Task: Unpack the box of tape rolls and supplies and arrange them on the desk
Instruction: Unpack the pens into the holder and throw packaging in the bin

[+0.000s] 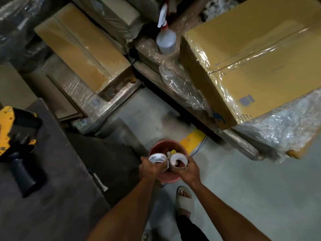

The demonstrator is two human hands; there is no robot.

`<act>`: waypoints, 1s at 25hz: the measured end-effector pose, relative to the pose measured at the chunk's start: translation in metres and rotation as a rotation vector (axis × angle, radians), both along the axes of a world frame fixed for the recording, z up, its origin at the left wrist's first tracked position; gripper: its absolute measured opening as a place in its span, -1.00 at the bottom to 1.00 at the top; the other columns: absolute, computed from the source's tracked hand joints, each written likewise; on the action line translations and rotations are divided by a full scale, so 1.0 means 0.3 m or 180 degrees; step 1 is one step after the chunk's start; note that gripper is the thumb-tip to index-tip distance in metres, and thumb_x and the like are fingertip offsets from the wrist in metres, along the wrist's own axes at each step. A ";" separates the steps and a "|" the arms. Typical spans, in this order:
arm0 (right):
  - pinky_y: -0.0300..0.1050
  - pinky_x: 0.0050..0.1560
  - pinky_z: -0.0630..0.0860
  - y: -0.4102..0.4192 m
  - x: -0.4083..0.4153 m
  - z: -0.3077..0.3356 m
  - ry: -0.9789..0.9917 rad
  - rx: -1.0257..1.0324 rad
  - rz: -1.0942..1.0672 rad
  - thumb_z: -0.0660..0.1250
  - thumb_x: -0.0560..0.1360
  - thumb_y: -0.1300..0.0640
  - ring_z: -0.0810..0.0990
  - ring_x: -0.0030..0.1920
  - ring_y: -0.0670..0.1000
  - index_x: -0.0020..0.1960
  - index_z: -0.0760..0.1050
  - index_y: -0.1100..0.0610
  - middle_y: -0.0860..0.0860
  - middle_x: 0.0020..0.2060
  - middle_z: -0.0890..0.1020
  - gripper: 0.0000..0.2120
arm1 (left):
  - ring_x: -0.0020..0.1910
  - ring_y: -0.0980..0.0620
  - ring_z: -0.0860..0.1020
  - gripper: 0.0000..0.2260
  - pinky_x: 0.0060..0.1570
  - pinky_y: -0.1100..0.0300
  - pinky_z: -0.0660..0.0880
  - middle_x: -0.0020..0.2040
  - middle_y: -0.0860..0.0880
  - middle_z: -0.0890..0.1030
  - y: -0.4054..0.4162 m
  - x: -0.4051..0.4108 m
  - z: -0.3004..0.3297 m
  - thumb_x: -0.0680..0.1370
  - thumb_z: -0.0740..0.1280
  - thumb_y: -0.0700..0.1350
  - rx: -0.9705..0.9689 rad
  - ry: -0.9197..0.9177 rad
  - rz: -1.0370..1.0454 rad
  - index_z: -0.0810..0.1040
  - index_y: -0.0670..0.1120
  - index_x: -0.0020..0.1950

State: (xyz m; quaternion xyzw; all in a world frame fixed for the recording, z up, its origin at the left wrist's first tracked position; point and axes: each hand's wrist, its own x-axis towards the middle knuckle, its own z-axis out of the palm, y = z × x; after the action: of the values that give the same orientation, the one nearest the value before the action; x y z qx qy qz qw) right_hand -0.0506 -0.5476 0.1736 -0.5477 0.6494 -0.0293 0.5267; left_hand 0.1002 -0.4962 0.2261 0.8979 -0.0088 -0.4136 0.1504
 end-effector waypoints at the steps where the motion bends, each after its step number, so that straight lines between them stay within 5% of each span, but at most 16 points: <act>1: -0.03 0.09 0.55 -0.007 0.004 -0.043 0.0035 0.0052 0.0006 0.63 0.11 -0.18 0.60 0.13 0.08 0.26 0.48 0.04 0.03 0.13 0.62 -0.21 | 0.26 -0.23 0.52 -0.20 0.16 0.02 0.52 0.29 -0.23 0.51 -0.012 -0.003 -0.044 0.22 0.63 0.10 0.0018 0.0030 0.0039 0.38 -0.14 0.32; 11: -0.06 0.08 0.57 -0.009 0.024 -0.396 0.0267 0.0500 -0.0013 0.63 0.14 -0.16 0.62 0.11 0.09 0.28 0.52 0.04 0.04 0.11 0.67 -0.23 | 0.33 -0.26 0.48 -0.09 0.23 -0.02 0.47 0.35 -0.23 0.49 -0.024 -0.034 -0.402 0.26 0.59 0.20 0.0235 0.0151 0.0338 0.30 -0.12 0.47; 14: 0.01 0.12 0.57 -0.005 0.032 -0.419 0.0382 0.0664 0.0114 0.54 0.17 -0.18 0.63 0.11 0.15 0.24 0.56 0.01 0.06 0.07 0.68 -0.32 | 0.34 -0.25 0.47 -0.25 0.24 0.02 0.45 0.36 -0.21 0.50 0.010 -0.042 -0.440 0.38 0.51 0.18 0.0188 0.0235 0.0178 0.37 -0.09 0.47; 19: -0.06 0.18 0.50 0.026 0.058 -0.352 0.0272 0.0670 0.0183 0.47 0.40 0.15 0.61 0.19 0.15 0.25 0.56 0.12 0.11 0.11 0.67 -0.59 | 0.26 -0.24 0.51 -0.66 0.22 0.07 0.44 0.25 -0.25 0.57 0.014 -0.037 -0.356 0.52 0.37 -0.04 0.0175 0.0352 0.0016 0.59 -0.17 0.24; 25: -0.21 0.10 0.43 0.031 0.086 -0.139 0.0143 0.0346 0.0321 0.30 0.49 0.29 0.60 0.18 0.15 0.23 0.58 0.18 0.13 0.14 0.66 -0.68 | 0.16 -0.21 0.59 -0.75 0.11 0.10 0.46 0.11 -0.27 0.66 -0.015 -0.044 -0.159 0.57 0.29 -0.14 -0.0235 0.0224 -0.0293 0.66 -0.24 0.11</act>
State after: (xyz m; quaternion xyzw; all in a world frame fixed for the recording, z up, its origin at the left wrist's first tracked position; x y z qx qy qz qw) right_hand -0.0249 -0.5382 0.1321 -0.5509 0.6333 0.0448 0.5417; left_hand 0.0869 -0.5007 0.1783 0.8753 -0.0601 -0.4508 0.1645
